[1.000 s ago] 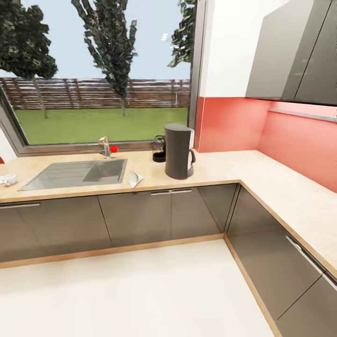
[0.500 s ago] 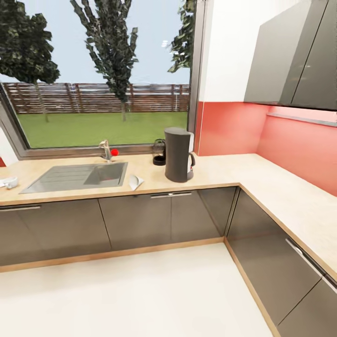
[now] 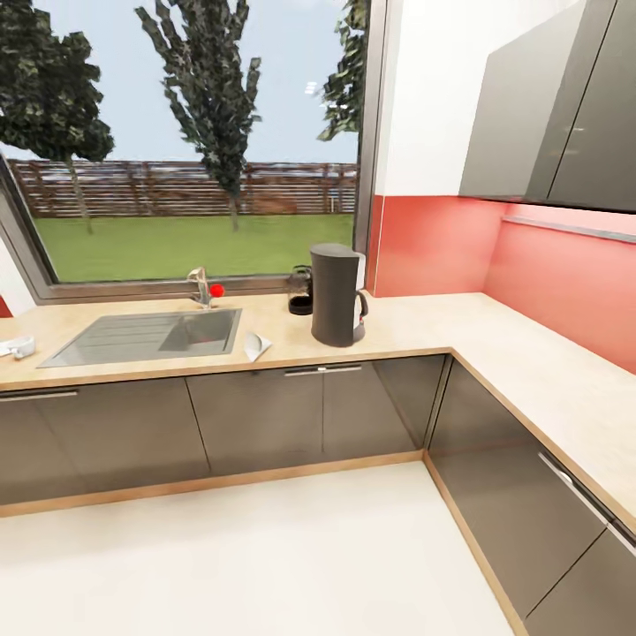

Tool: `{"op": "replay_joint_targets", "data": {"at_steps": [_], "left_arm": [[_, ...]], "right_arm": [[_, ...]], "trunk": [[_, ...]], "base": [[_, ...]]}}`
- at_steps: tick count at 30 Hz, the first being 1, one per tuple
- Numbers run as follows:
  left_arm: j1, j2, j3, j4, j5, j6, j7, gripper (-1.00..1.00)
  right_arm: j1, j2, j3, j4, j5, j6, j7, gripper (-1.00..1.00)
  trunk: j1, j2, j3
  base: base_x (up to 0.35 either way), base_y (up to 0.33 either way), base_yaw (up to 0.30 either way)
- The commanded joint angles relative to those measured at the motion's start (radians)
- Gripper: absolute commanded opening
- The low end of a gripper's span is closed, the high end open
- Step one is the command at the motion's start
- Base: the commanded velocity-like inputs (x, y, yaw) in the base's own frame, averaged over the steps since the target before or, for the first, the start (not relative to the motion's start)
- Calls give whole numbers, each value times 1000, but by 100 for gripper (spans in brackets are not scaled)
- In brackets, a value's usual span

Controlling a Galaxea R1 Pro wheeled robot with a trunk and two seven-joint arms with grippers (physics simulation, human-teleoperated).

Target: Set up a coffee station on the kitchen countertop: keep the coffee maker on the countertop, move the bottle of coffee from the kitchen shelf to the counter next to the coffee maker, place a paper coffee filter on top of the coffee maker, put the saucer next to the coffee maker with the coffee cup on the saucer, and place the electric kettle next to the coffee maker.

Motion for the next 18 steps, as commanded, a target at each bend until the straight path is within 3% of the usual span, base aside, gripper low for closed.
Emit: {"op": "replay_joint_targets", "data": {"at_steps": [1,6,9,12,13,18], "left_arm": [[0,-1,5,-2,10,3,-10,100],[-2,4,5,-5,3,13,1,100],[-2,7,5,-20,-1,26,4,100],[-3,9,4,-56,-6,56,7,100],[-3,14,4,-90,-11,94,12,100],[-3,45,4,-172,-15,199,19,100]], "right_arm": [[-1,0,-6,1,12,4,-8,100],[-1,7,-6,-4,55,29,-14,100],[-1,9,-7,-8,104,33,-18,100],[-1,13,-8,-14,138,35,-23,100],[-1,16,-11,-24,147,28,-24,100],[-1,20,-29,-40,125,3,-19,100]], "trunk": [[1,-2,-2],[1,-2,-2],[1,-2,-2],[1,-2,-2],[1,-2,-2],[1,-2,0]], "base": [[0,0,0],[0,0,0],[0,0,0],[0,0,0],[0,0,0],[0,0,0]]}}
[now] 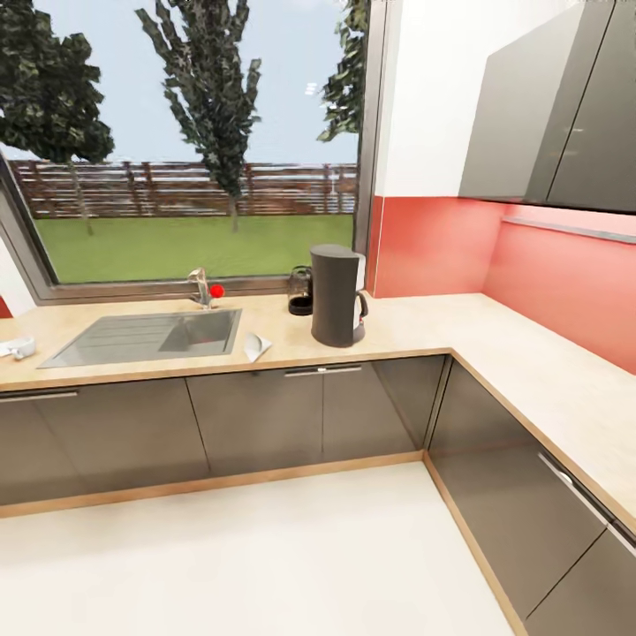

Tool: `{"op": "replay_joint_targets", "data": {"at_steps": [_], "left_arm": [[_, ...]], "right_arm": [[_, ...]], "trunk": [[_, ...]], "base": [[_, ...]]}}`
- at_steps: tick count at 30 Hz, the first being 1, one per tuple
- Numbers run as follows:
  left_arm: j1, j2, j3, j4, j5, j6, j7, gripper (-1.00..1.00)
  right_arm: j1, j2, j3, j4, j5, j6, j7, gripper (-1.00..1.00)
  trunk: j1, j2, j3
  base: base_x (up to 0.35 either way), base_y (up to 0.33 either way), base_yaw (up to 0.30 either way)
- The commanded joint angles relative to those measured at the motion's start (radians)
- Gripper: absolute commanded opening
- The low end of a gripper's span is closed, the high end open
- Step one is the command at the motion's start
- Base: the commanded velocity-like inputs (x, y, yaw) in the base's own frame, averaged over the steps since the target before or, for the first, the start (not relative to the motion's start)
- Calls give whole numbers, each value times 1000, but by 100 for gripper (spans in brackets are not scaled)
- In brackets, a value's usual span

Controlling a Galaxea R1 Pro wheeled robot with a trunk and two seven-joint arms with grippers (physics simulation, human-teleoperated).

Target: Set up a coffee station on the kitchen countertop: keep the coffee maker on the countertop, move the bottle of coffee from the kitchen shelf to the counter next to the coffee maker, place a paper coffee filter on top of the coffee maker, put the saucer next to the coffee maker with the coffee cup on the saucer, and place the electric kettle next to the coffee maker.

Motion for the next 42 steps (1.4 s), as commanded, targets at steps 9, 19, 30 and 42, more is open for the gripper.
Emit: {"op": "replay_joint_targets", "data": {"at_steps": [9,19,30,42], "left_arm": [[0,14,1,-124,-67,47,-4,100],[0,-36,1,-93,-71,13,-4,100],[-2,-37,-9,-43,-81,-41,2,100],[-2,-35,-9,24,-123,-108,-7,100]], "right_arm": [[-1,-7,-18,-1,-33,-107,2,100],[-1,-7,-15,2,-34,-121,2,100],[-3,-21,-14,26,-42,-115,2,100],[-3,-19,-18,51,-45,-112,1,100]], "trunk": [[1,-2,11],[1,-2,27],[1,-2,28],[1,-2,28]], "base": [[0,0,-49],[0,0,-76],[0,0,-7],[0,0,0]]}}
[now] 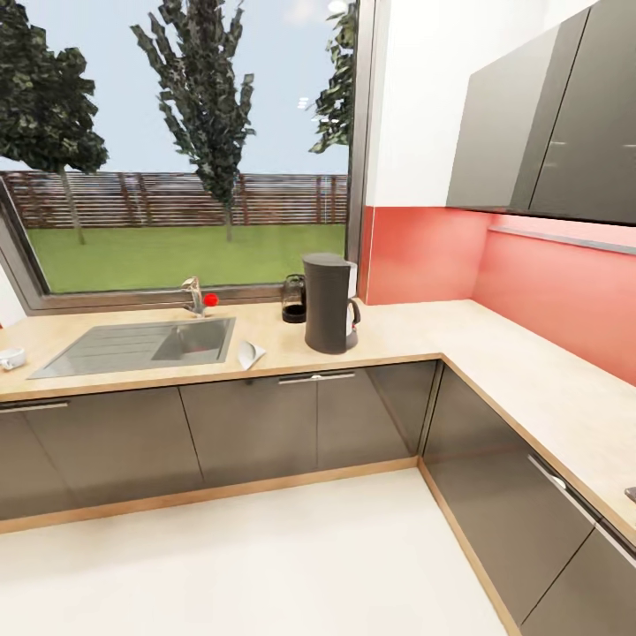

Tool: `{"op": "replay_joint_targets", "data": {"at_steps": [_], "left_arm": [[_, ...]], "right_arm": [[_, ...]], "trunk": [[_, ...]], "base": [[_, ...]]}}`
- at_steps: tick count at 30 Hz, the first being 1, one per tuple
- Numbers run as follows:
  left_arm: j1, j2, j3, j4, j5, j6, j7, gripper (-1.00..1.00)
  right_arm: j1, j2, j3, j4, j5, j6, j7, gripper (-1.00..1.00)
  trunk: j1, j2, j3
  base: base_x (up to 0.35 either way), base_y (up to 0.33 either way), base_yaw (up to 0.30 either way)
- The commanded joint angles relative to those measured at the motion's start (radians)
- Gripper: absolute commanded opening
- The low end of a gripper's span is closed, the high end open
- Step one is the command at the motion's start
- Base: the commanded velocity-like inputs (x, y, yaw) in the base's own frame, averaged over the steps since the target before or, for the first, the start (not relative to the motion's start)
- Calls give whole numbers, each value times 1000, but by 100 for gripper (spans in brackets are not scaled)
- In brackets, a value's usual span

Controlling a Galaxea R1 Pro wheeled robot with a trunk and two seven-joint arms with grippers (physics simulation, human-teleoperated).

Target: Set up a coffee station on the kitchen countertop: keep the coffee maker on the countertop, move the bottle of coffee from the kitchen shelf to the counter next to the coffee maker, place a paper coffee filter on top of the coffee maker, put the saucer next to the coffee maker with the coffee cup on the saucer, and place the electric kettle next to the coffee maker.

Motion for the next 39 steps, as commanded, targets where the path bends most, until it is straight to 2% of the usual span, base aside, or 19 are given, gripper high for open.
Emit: {"op": "replay_joint_targets", "data": {"at_steps": [1,6,11,13,15,21,24,28,34,35,39], "left_arm": [[0,-1,3,5,10,-5,-9,100],[0,-2,4,33,8,-33,-10,100],[1,27,4,61,24,-41,-6,100],[1,19,-2,72,12,-39,-15,100],[0,8,-7,63,3,-36,-19,100],[0,-26,-30,39,-31,-32,-20,100],[0,-30,-32,53,-36,-33,-17,100],[0,-30,-32,64,-39,-33,-14,100],[0,-30,-32,84,-40,-36,-13,100],[0,-29,-32,92,-40,-42,-16,100],[0,-28,-32,94,-39,-39,-18,100]], "right_arm": [[-2,1,-5,3,11,-3,-7,100],[-2,7,-4,4,12,-3,-12,100],[-30,35,26,6,-14,26,-21,100],[-42,46,38,5,-24,37,-12,100],[-41,34,38,4,-35,36,-7,100],[-7,0,2,4,-5,3,8,100],[10,-14,-17,4,11,-14,10,100],[15,-5,-39,4,9,-37,10,100],[15,8,-40,4,8,-70,10,100],[15,9,-43,4,5,-107,10,100],[15,10,-44,4,4,-107,10,100]], "trunk": [[1,-2,-2],[1,-2,-2],[1,-2,-2],[1,-2,-2],[1,-2,-2],[1,-2,-2],[1,-2,-2],[1,-2,-2],[1,-2,-2],[1,-2,-2],[1,-2,-2]], "base": [[0,0,0],[20,0,0],[0,0,0],[0,0,0],[0,0,0],[1,0,0],[122,62,0],[243,123,0],[304,136,0],[41,18,0],[16,7,0]]}}
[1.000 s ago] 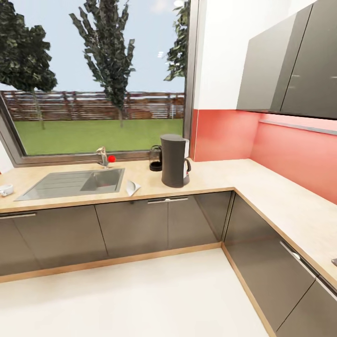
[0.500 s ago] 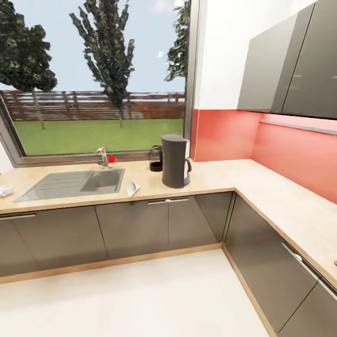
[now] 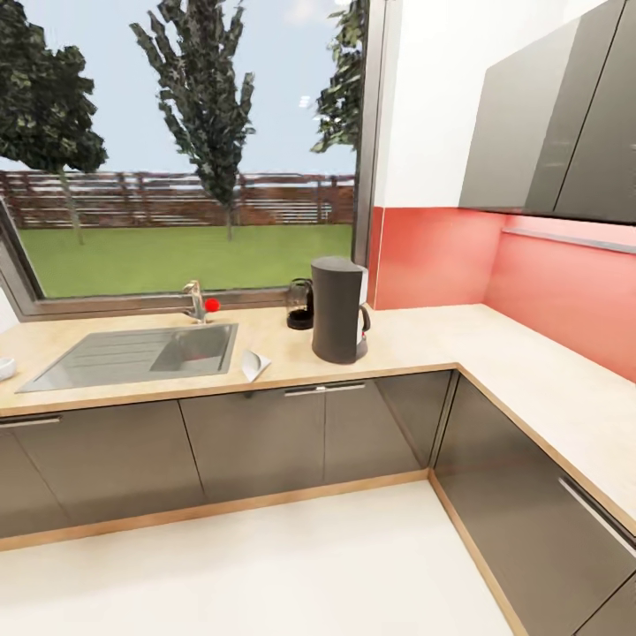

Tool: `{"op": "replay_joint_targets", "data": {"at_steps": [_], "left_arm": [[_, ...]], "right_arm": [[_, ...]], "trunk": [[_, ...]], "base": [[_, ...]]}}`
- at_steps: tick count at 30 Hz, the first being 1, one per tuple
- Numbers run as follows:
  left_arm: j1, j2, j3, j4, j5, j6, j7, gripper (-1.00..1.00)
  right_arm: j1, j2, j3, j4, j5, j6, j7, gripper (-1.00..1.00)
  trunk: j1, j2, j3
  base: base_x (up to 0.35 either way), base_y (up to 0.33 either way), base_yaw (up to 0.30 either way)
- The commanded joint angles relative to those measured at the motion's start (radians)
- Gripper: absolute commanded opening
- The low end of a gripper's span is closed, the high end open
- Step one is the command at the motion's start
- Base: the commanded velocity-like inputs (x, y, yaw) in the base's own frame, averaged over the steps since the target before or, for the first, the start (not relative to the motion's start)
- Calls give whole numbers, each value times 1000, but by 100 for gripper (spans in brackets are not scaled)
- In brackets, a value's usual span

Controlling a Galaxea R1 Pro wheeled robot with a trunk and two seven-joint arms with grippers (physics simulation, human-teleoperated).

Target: Set up a coffee station on the kitchen countertop: keep the coffee maker on the countertop, move the bottle of coffee from the kitchen shelf to the counter next to the coffee maker, place a paper coffee filter on top of the coffee maker, put the saucer next to the coffee maker with the coffee cup on the saucer, and place the electric kettle next to the coffee maker.

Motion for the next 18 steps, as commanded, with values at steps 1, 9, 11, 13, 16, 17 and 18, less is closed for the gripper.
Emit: {"op": "replay_joint_targets", "data": {"at_steps": [1,9,11,13,16,17,18], "left_arm": [[0,-1,4,-1,10,2,-10,100],[1,-2,4,2,12,4,-9,100],[1,-2,4,3,12,4,-9,100],[0,-2,4,4,12,4,-8,100],[0,-1,4,7,12,3,-7,100],[1,-1,4,9,11,3,-7,100],[0,0,4,10,11,2,-7,100]], "right_arm": [[-2,-1,-4,3,11,-4,-8,100],[-2,0,-4,3,11,-3,-9,100],[-2,0,-4,3,11,-3,-9,100],[-2,-1,-4,3,11,-4,-9,100],[-2,-1,-4,3,11,-4,-10,100],[-2,-1,-4,3,10,-4,-10,100],[-2,-1,-4,3,10,-4,-10,100]], "trunk": [[1,-2,-2],[1,-2,-2],[1,-2,-2],[1,-2,-2],[1,-2,-2],[1,-2,-2],[1,-2,-2]], "base": [[4,2,0],[1,0,0],[0,0,0],[0,0,0],[0,0,0],[0,0,0],[0,0,0]]}}
